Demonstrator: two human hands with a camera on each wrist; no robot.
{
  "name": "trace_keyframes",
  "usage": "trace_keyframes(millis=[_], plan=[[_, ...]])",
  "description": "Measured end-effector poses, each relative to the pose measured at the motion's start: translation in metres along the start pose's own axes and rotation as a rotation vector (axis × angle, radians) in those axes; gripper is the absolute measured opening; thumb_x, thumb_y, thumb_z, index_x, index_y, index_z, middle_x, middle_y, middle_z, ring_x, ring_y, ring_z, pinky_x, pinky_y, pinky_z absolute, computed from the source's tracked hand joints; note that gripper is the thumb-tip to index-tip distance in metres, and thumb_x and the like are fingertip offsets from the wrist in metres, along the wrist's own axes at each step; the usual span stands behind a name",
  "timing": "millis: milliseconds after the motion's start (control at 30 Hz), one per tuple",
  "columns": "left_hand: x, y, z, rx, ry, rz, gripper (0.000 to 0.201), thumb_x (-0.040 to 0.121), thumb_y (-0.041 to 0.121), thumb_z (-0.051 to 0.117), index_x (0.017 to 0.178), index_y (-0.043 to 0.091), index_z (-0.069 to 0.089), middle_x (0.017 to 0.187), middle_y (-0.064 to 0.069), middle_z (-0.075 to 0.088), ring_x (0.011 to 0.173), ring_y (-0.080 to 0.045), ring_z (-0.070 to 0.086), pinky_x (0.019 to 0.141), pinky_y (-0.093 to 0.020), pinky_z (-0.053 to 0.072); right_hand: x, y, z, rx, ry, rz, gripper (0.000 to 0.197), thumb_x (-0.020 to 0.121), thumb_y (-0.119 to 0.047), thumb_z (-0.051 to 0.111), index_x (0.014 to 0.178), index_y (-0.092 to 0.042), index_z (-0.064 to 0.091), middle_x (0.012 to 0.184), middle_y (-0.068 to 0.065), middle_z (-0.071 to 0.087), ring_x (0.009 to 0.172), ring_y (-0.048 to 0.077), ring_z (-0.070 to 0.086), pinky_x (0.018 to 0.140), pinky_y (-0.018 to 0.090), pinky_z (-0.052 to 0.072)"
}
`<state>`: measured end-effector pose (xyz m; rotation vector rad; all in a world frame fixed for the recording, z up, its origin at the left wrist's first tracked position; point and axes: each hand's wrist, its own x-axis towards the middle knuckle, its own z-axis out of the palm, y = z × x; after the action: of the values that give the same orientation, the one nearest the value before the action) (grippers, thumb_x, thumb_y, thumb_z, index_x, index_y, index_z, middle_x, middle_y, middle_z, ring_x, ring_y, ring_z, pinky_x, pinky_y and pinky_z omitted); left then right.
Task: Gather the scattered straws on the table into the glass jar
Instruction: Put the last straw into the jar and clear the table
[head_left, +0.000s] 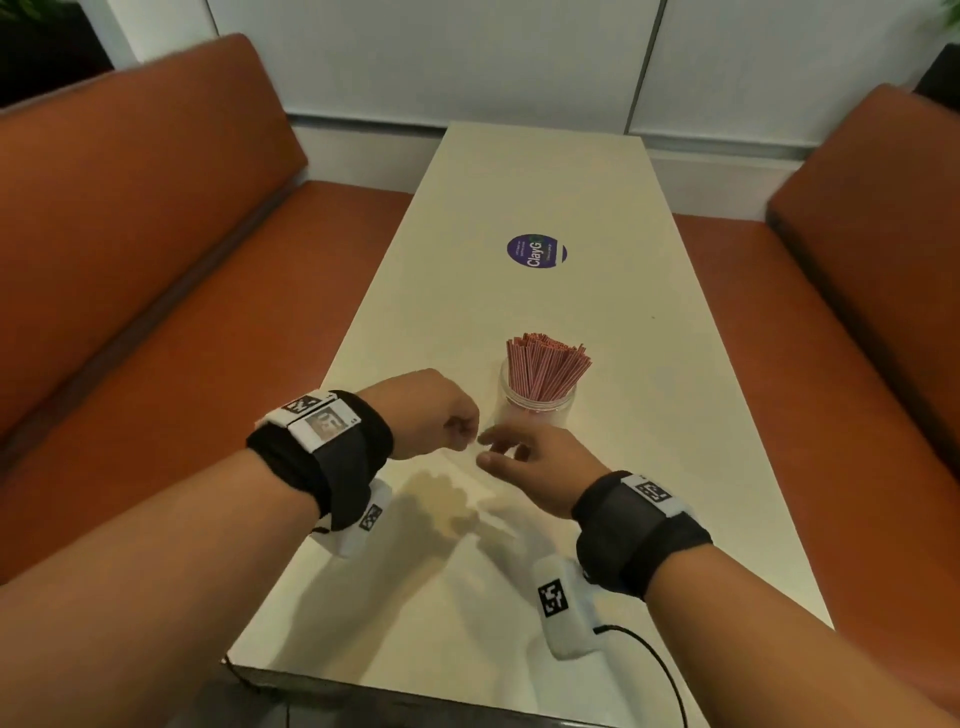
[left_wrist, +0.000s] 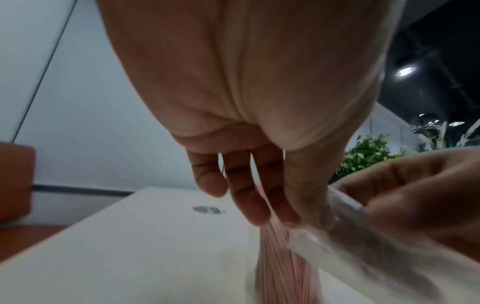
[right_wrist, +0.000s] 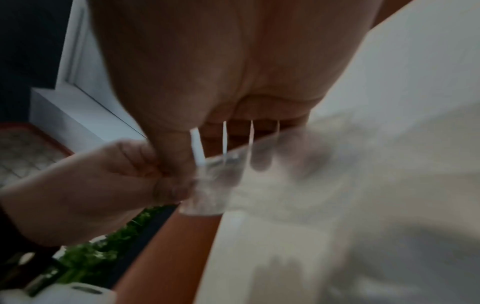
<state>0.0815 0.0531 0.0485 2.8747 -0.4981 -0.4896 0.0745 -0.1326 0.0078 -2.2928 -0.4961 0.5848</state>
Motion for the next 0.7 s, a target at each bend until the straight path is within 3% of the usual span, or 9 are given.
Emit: trace_keyframes(millis=[67, 133, 200, 333, 433, 500, 567, 633, 700], plan=[[-0.018, -0.002, -0.015, -0.060, 0.107, -0.043, 0.022, 0.091, 0.032, 0.060, 0.111, 0.026, 0.064, 0.095, 0.011, 0.063, 0.089, -0.010, 0.057, 0.070, -0.021, 0.039, 0.006, -0.021, 0.008, 0.174, -0.023, -0.029, 0.018, 0.093, -0.022, 0.058, 0.107, -0.017, 0.067, 0.086, -0.008, 0.064, 0.066, 0.004, 0.054, 0.062, 0.011, 0.043], [-0.041, -0.012, -0.017, -0.328, 0.239, -0.211, 0.033, 0.085, 0.048, 0.063, 0.111, 0.027, 0.059, 0.094, 0.012, 0.063, 0.089, -0.010, 0.060, 0.068, -0.021, 0.043, 0.010, -0.035, 0.017, 0.496, -0.030, 0.031, 0.005, 0.092, -0.009, 0.059, 0.094, -0.013, 0.062, 0.077, 0.001, 0.065, 0.058, 0.014, 0.055, 0.056, 0.023, 0.048], [-0.064, -0.019, -0.008, -0.558, 0.184, -0.344, 0.043, 0.078, 0.060, 0.064, 0.101, 0.024, 0.060, 0.089, 0.008, 0.068, 0.084, -0.009, 0.064, 0.068, -0.024, 0.050, 0.013, -0.048, 0.027, 0.801, -0.030, 0.074, 0.013, 0.090, -0.001, 0.058, 0.084, -0.011, 0.053, 0.073, 0.008, 0.064, 0.055, 0.020, 0.056, 0.055, 0.031, 0.048], [-0.094, -0.031, 0.039, -0.843, -0.013, -0.331, 0.012, 0.089, 0.027, 0.065, 0.089, 0.015, 0.067, 0.079, 0.001, 0.074, 0.075, -0.014, 0.068, 0.062, -0.023, 0.050, 0.019, -0.067, 0.047, 0.933, -0.063, 0.089, 0.022, 0.089, -0.004, 0.062, 0.075, -0.014, 0.047, 0.074, 0.006, 0.068, 0.059, 0.021, 0.059, 0.058, 0.032, 0.048], [-0.109, -0.052, 0.061, -0.956, -0.047, -0.429, 0.007, 0.092, 0.015, 0.061, 0.088, 0.012, 0.066, 0.075, -0.002, 0.072, 0.072, -0.017, 0.065, 0.060, -0.026, 0.048, 0.029, -0.063, 0.062, 0.734, -0.005, 0.163, 0.021, 0.087, -0.014, 0.067, 0.077, -0.013, 0.049, 0.082, 0.007, 0.069, 0.062, 0.020, 0.058, 0.060, 0.030, 0.044], [-0.114, -0.063, 0.071, -0.994, -0.090, -0.518, 0.007, 0.092, 0.012, 0.061, 0.087, 0.009, 0.065, 0.073, -0.004, 0.069, 0.062, -0.014, 0.062, 0.055, -0.025, 0.045, 0.035, -0.056, 0.067, 0.439, 0.130, 0.168, 0.023, 0.084, -0.025, 0.070, 0.084, -0.013, 0.050, 0.082, 0.002, 0.062, 0.063, 0.015, 0.054, 0.060, 0.027, 0.043], [-0.116, -0.070, 0.080, -1.011, -0.130, -0.582, 0.009, 0.091, 0.011, 0.061, 0.083, 0.007, 0.064, 0.075, -0.009, 0.067, 0.056, -0.014, 0.059, 0.053, -0.025, 0.046, 0.036, -0.053, 0.071, 0.035, 0.214, 0.010, 0.024, 0.084, -0.031, 0.068, 0.095, -0.014, 0.055, 0.090, -0.002, 0.058, 0.075, 0.014, 0.053, 0.068, 0.027, 0.043], [-0.115, -0.071, 0.089, -1.086, -0.138, -0.643, 0.013, 0.091, 0.009, 0.062, 0.079, 0.006, 0.061, 0.076, -0.013, 0.066, 0.058, -0.020, 0.059, 0.056, -0.028, 0.051, 0.037, -0.055, 0.079, -0.283, 0.054, -0.232, 0.029, 0.088, -0.033, 0.061, 0.114, -0.021, 0.060, 0.117, -0.002, 0.060, 0.102, 0.017, 0.055, 0.091, 0.032, 0.045], [-0.114, -0.069, 0.092, -1.223, -0.145, -0.699, 0.014, 0.091, 0.009, 0.062, 0.078, 0.006, 0.057, 0.078, -0.018, 0.067, 0.058, -0.025, 0.061, 0.059, -0.033, 0.055, 0.042, -0.056, 0.090, -0.522, -0.168, -0.331, 0.042, 0.091, -0.038, 0.053, 0.132, -0.029, 0.052, 0.140, -0.005, 0.051, 0.126, 0.019, 0.046, 0.105, 0.038, 0.038]])
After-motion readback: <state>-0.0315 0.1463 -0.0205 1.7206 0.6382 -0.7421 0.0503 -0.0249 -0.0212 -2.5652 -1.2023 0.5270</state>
